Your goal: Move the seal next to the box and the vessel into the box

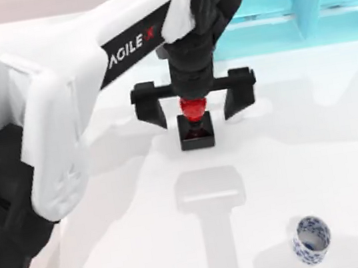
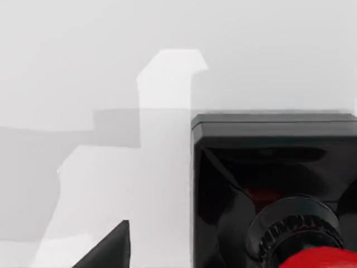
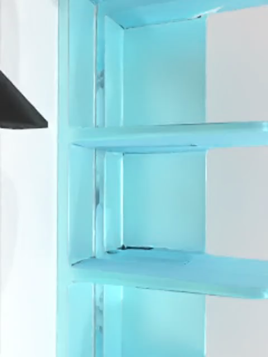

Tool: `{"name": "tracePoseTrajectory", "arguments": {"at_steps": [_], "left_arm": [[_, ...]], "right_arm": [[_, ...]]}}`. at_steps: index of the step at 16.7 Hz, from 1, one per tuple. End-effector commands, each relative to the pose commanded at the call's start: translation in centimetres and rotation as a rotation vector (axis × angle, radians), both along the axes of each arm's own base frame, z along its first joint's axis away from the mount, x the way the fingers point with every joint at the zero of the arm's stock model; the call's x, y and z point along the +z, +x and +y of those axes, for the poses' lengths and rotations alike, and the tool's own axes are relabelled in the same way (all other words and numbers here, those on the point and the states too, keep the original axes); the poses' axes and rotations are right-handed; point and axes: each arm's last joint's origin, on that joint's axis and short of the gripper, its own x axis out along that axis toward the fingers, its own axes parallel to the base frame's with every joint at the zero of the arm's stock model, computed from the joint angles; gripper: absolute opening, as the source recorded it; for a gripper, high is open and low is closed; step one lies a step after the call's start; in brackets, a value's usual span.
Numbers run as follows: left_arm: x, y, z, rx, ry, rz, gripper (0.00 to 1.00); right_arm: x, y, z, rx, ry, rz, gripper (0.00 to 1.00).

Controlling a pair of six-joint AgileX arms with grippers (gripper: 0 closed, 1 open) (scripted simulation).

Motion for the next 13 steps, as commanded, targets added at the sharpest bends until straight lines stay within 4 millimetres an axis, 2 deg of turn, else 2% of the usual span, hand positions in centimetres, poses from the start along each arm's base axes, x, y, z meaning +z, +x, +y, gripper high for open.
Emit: {"name": "tracePoseTrajectory", "arguments": {"at_steps": [12,13], "left_arm": [[0.0,0.0,0.0,0.0,0.0,0.0,0.02],[0.0,0.0,0.0,0.0,0.0,0.0,0.0]], "right_arm": [[0.0,0.0,0.0,0.0,0.0,0.0,1.0],[0.0,0.0,0.0,0.0,0.0,0.0,1.0]]}}
